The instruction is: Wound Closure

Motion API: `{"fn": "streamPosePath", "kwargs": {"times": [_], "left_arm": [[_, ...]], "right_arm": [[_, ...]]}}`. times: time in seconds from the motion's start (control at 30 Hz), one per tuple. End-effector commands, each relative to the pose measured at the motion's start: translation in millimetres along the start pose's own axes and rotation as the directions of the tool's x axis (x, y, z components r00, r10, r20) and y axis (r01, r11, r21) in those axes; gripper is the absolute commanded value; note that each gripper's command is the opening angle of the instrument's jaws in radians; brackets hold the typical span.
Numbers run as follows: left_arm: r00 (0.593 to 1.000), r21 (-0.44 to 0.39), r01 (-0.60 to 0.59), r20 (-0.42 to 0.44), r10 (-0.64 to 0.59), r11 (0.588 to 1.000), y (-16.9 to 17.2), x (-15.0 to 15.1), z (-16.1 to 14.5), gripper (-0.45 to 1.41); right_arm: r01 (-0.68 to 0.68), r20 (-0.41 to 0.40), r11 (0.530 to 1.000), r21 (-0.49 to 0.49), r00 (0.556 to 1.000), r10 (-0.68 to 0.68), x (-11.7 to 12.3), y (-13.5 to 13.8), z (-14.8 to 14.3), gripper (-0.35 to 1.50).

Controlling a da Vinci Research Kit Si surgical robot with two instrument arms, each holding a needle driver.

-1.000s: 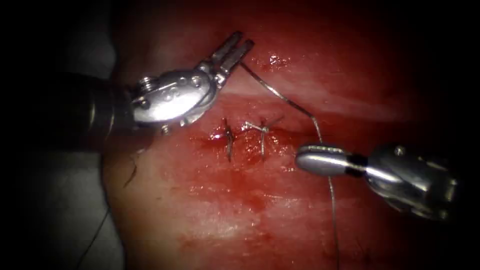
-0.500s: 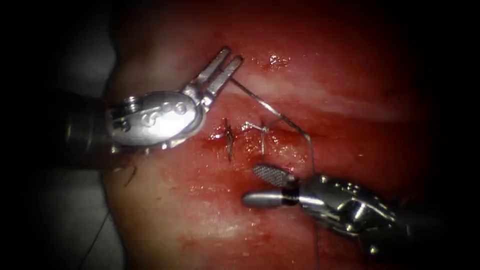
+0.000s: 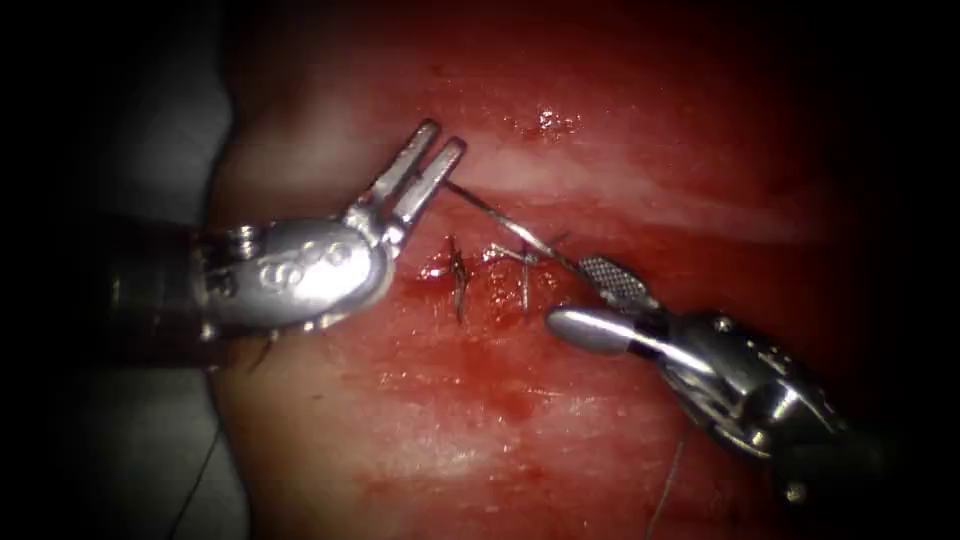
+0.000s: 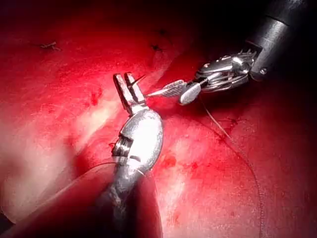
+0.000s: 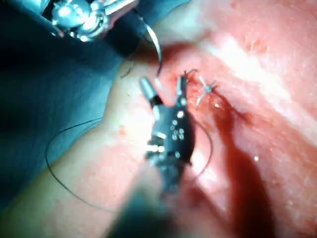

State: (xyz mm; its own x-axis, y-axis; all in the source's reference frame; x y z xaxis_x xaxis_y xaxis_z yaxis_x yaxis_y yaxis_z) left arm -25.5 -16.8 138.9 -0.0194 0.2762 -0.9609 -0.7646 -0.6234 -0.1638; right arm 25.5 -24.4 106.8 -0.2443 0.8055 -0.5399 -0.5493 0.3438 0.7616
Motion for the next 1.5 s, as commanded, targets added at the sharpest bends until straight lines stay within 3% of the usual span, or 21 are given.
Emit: {"fn": "streamPosePath", "kwargs": {"times": [0.03,0.3,0.33,0.43,0.47,0.5,0.53,0.8,0.83,0.87,0.9,0.93,1.07,1.2,1.23,1.37,1.43,1.5], "left_arm": [[1.000,0.000,0.002,0.000,-0.002,1.000,0.9,-0.9,-0.3,-0.45],[1.000,-0.001,0.002,0.001,-0.002,1.000,0.9,-0.8,-0.6,-0.45],[1.000,0.001,0.001,0.001,-0.001,1.000,1.1,-0.8,-0.6,-0.45],[1.000,0.004,-0.002,0.002,0.002,1.000,1.5,-0.9,-0.6,-0.45],[1.000,0.005,-0.003,0.002,0.003,1.000,1.6,-1.0,-0.7,-0.45],[1.000,0.004,-0.003,0.002,0.003,1.000,1.6,-0.9,-0.7,-0.45],[1.000,0.004,-0.003,0.002,0.003,1.000,1.5,-0.9,-0.7,-0.45],[1.000,0.003,-0.009,0.001,0.009,1.000,1.5,-0.9,-1.0,-0.38],[0.999,-0.022,0.039,-0.011,-0.039,0.999,1.5,-0.8,-1.1,0.00],[0.994,-0.087,0.103,-0.037,-0.107,0.991,1.5,-0.8,-1.1,0.51],[0.990,-0.140,0.127,-0.048,-0.135,0.982,1.5,-0.8,-1.0,0.84],[0.983,-0.176,0.182,-0.004,-0.186,0.967,1.2,-0.6,-0.9,1.13],[0.964,-0.279,0.250,0.158,-0.213,0.927,-0.4,0.2,-1.7,1.28],[0.928,-0.370,0.321,0.308,-0.211,0.872,-2.6,1.1,-3.4,1.25],[0.915,-0.394,0.331,0.355,-0.190,0.857,-3.3,1.6,-3.6,1.23],[0.871,-0.428,0.365,0.470,-0.142,0.827,-3.4,2.3,-3.4,1.23],[0.814,-0.407,0.363,0.576,-0.073,0.838,-2.8,3.0,-1.8,1.23],[0.767,-0.378,0.337,0.641,-0.019,0.862,-1.8,3.1,0.4,1.23]], "right_arm": [[0.009,0.002,1.000,0.002,1.000,-0.009,-1.5,-0.4,0.7,0.86],[0.011,-0.037,1.000,0.011,0.999,-0.011,-0.7,-0.5,0.4,0.78],[0.010,-0.045,1.000,0.015,0.999,-0.009,-0.8,-0.7,0.4,0.66],[0.009,-0.046,1.000,0.012,0.999,-0.009,-0.9,-1.0,0.6,0.57],[0.009,-0.047,1.000,0.011,0.999,-0.009,-0.9,-1.1,0.7,0.44],[0.009,-0.048,1.000,0.007,0.999,-0.009,-0.9,-1.1,0.8,-0.10],[0.010,-0.047,1.000,0.000,0.999,-0.010,-1.1,-1.2,0.7,-0.35],[0.030,-0.016,0.996,-0.080,0.999,-0.031,-0.8,-1.2,0.0,-0.35],[0.044,-0.017,0.995,-0.093,0.999,-0.046,-0.3,-1.1,-0.5,-0.35],[0.065,-0.016,0.993,-0.103,0.998,-0.067,0.2,-1.0,-0.9,-0.35],[0.099,-0.012,0.988,-0.119,0.995,-0.101,0.6,-0.7,-1.2,-0.35],[0.141,-0.006,0.982,-0.122,0.990,-0.142,0.8,-0.3,-1.5,-0.35],[0.260,0.008,0.958,-0.123,0.965,-0.261,0.8,0.5,-2.0,-0.35],[0.484,0.101,0.869,-0.101,0.874,-0.475,1.0,1.4,-2.8,-0.35],[0.552,0.138,0.829,-0.086,0.831,-0.539,1.2,1.7,-3.0,-0.35],[0.681,0.193,0.730,-0.051,0.724,-0.662,1.5,2.2,-3.2,-0.35],[0.782,0.215,0.624,-0.019,0.612,-0.761,1.7,2.3,-3.4,-0.35],[0.835,0.243,0.551,-0.012,0.537,-0.808,1.6,2.2,-3.4,-0.35]]}}
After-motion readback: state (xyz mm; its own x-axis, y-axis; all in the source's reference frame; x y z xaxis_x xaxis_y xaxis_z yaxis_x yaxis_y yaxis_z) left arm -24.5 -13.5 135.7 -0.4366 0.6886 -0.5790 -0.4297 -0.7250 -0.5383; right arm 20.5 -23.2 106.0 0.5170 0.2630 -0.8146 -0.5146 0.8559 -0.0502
